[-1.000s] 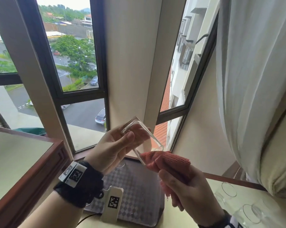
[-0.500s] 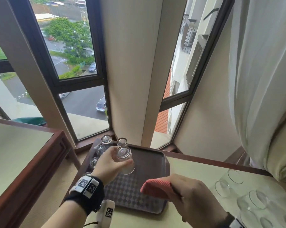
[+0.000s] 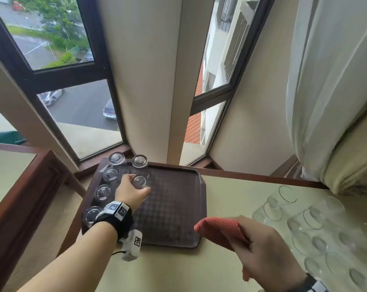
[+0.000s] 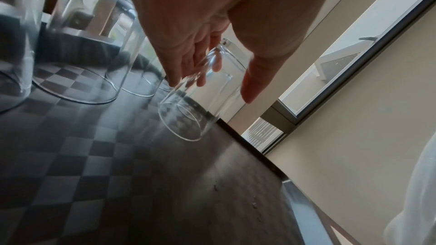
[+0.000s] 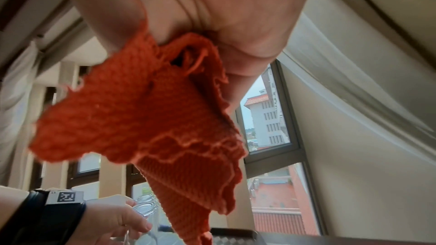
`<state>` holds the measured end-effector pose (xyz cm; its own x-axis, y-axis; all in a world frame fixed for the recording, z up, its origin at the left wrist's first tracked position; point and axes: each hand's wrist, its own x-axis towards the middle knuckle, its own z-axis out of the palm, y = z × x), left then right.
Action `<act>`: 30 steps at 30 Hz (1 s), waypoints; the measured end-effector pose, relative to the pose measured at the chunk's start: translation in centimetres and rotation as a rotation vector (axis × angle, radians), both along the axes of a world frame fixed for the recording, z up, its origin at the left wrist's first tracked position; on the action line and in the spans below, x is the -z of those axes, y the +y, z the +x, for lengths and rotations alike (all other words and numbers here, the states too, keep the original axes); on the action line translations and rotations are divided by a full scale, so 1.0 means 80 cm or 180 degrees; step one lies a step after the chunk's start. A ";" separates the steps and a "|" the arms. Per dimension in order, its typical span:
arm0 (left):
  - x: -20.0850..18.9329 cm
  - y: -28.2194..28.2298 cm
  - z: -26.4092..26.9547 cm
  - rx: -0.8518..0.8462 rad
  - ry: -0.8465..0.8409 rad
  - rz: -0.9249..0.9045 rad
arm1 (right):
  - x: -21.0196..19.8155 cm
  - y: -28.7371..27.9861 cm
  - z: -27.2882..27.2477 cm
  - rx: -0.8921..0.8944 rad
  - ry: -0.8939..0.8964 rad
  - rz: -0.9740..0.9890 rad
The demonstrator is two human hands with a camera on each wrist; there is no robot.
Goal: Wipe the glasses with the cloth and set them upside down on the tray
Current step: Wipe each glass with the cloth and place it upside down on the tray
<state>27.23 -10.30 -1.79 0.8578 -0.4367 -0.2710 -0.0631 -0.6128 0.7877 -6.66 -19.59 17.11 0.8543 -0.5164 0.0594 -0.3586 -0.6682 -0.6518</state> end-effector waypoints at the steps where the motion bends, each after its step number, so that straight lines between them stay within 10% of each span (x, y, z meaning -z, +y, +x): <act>1: 0.003 0.000 0.002 -0.0035 -0.0010 -0.0009 | 0.001 0.000 -0.005 0.0057 0.0036 0.0052; 23: 0.011 -0.017 0.009 -0.0277 0.0095 0.0148 | 0.018 -0.009 -0.045 0.0704 0.0304 0.0517; 30: -0.048 -0.010 -0.084 -0.0902 -0.0245 -0.0036 | 0.023 -0.017 -0.079 0.1044 0.0182 0.0790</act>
<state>20.51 -11.07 2.06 0.9639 -0.1793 -0.1968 0.0495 -0.6056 0.7942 -12.96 -20.98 15.28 0.6403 -0.7546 -0.1438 -0.5666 -0.3376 -0.7516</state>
